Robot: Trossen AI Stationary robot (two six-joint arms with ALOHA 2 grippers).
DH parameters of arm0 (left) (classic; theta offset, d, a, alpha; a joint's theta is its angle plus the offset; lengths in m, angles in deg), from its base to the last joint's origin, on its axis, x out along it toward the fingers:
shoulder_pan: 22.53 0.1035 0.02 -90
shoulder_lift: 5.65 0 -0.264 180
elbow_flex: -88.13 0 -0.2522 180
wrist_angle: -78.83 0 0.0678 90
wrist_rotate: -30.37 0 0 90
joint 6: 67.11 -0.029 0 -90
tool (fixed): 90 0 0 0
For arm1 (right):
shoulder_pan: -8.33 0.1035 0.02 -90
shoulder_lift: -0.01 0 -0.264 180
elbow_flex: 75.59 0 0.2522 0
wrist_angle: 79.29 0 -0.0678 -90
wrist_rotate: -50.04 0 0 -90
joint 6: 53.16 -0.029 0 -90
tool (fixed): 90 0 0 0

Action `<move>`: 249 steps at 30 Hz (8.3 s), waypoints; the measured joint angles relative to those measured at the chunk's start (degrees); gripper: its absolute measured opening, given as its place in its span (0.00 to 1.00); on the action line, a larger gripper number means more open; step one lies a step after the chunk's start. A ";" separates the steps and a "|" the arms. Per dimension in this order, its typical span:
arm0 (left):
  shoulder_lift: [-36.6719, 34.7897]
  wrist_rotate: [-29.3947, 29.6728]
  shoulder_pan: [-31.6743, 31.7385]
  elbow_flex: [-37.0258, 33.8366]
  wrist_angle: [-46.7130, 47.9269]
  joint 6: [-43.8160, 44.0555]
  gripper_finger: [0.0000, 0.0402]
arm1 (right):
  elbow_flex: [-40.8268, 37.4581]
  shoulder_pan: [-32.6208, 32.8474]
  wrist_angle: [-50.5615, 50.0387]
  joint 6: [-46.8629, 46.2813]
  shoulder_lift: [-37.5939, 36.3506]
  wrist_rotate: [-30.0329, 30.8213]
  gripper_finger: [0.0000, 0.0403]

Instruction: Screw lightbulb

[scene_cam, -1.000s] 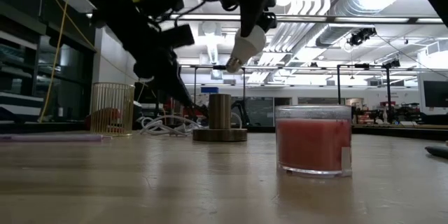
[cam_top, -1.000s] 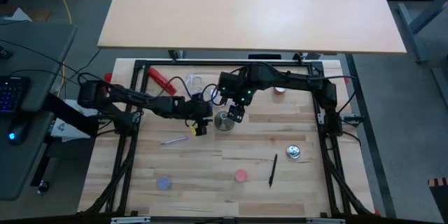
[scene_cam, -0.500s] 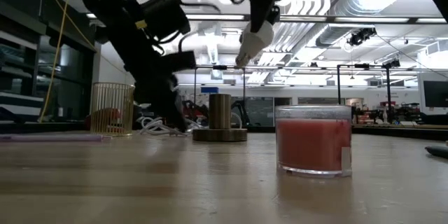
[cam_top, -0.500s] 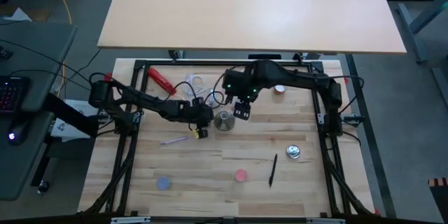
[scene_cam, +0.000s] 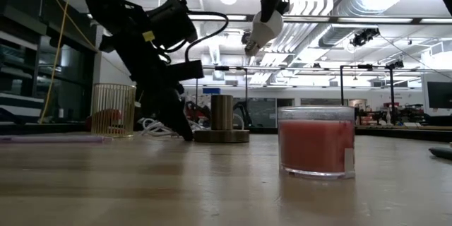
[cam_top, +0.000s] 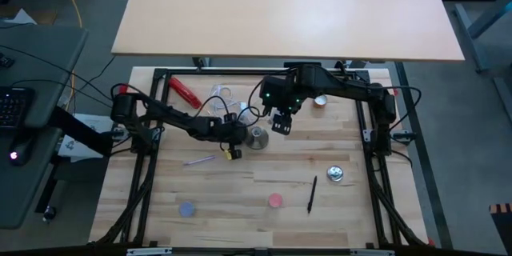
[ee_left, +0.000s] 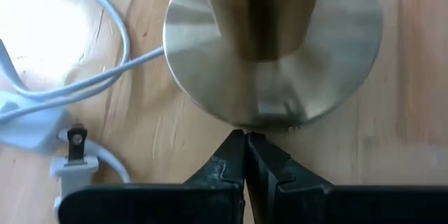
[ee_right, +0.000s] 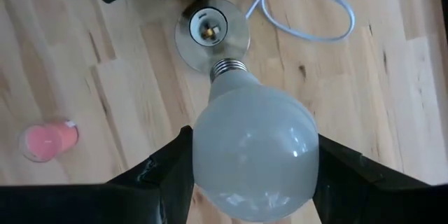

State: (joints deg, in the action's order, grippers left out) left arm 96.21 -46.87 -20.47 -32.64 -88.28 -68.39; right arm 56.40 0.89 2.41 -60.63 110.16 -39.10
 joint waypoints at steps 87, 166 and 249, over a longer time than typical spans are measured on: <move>1.95 0.29 -0.96 6.18 -13.24 5.55 0.00 | -6.56 -1.02 2.50 8.97 9.09 -3.91 0.56; -51.66 2.77 3.48 12.39 7.02 -10.90 0.00 | 16.00 -5.97 35.09 13.06 5.35 -19.48 0.57; -54.64 1.66 3.87 -3.48 5.40 8.87 0.00 | -6.53 2.07 8.14 18.61 2.34 -0.77 0.57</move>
State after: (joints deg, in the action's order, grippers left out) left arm 41.57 -45.21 -16.60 -36.11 -82.88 -59.52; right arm 49.88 2.96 10.55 -42.02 112.50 -39.87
